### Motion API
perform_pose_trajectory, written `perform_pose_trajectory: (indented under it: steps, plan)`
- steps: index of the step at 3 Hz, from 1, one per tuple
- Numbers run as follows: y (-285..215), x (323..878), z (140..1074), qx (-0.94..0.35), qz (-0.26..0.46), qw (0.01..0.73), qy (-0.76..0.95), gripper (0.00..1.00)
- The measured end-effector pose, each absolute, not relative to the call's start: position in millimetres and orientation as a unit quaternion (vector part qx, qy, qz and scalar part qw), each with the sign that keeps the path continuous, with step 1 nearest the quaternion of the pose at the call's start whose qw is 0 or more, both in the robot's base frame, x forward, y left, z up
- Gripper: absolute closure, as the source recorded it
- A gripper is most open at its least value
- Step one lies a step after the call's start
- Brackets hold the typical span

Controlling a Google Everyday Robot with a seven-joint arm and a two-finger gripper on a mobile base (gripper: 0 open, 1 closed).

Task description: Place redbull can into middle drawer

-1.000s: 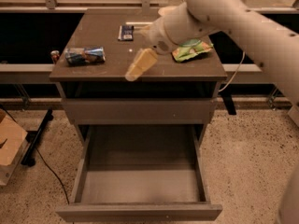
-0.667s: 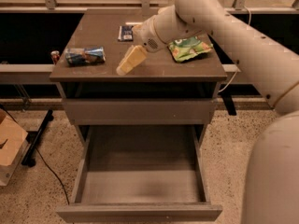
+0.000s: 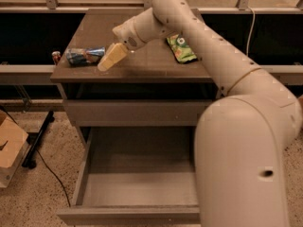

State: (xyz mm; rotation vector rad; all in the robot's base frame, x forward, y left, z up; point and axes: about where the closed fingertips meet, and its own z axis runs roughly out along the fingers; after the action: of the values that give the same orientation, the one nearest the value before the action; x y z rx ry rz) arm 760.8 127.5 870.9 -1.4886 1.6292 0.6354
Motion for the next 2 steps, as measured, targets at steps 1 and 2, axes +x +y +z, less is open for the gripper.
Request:
perform_pose_trajectory:
  steps: [1, 2]
  plan:
    - [170, 774, 858, -0.603, 0.281, 0.394, 0.635, 0.00]
    - [189, 779, 850, -0.605, 0.295, 0.386, 0.631, 0.00]
